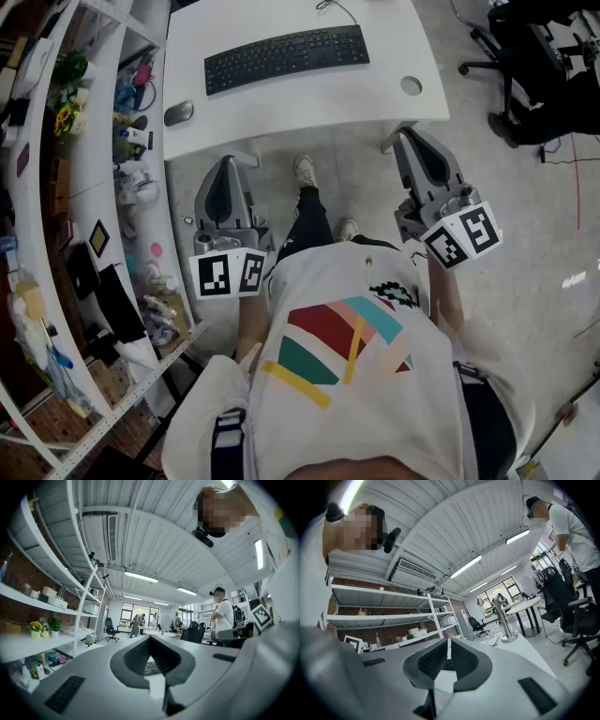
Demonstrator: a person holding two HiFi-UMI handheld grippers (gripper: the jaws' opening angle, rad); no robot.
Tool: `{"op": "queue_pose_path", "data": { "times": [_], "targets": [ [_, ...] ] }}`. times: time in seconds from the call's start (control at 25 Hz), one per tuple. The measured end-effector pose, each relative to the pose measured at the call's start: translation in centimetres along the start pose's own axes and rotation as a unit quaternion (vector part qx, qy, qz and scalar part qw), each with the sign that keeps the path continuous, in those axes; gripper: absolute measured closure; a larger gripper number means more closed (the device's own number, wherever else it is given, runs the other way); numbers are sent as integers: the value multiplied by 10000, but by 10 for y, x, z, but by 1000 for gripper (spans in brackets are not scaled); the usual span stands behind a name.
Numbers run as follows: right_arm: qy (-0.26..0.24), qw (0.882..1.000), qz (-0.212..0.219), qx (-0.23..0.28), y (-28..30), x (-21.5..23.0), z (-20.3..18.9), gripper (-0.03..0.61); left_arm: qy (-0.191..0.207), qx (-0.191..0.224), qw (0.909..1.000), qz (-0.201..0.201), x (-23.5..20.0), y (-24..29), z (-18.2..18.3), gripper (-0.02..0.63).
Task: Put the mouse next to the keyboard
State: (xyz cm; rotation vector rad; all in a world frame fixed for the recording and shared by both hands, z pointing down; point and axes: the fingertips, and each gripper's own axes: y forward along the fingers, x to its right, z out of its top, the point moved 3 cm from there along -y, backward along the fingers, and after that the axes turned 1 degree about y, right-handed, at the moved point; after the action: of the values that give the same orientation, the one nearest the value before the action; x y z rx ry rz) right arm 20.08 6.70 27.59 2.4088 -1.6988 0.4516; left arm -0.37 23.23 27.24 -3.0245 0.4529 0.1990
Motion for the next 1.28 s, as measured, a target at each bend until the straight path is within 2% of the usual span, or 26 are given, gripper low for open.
{"op": "queue_pose_path", "data": {
  "times": [0.12,0.24,0.36,0.44,0.6,0.84,1.12,1.16,1.28],
  "targets": [
    [48,9997,-61,-215,40,12,-6,566,-239,269,9992,-173,-17,36,10,569],
    [83,9995,60,-309,87,20,-4,566,-109,440,9987,-227,-40,73,25,571],
    [-150,9990,363,-209,148,18,7,566,121,588,9980,-201,-74,108,41,569],
    [-369,9978,541,-115,193,12,12,566,203,559,9982,-113,-103,127,45,570],
    [-631,9944,826,181,280,3,20,566,64,593,9981,146,-169,168,47,571],
    [-739,9946,721,93,366,10,15,565,-74,440,9987,240,-235,223,37,569],
    [-896,9916,842,-394,388,53,13,563,-45,326,9975,632,-222,255,28,570],
    [-885,9908,922,-453,387,52,11,545,-44,314,9970,709,-218,250,26,570],
    [-899,9850,1253,-777,383,37,-3,433,70,386,9938,1041,-211,223,23,570]
  ]
}}
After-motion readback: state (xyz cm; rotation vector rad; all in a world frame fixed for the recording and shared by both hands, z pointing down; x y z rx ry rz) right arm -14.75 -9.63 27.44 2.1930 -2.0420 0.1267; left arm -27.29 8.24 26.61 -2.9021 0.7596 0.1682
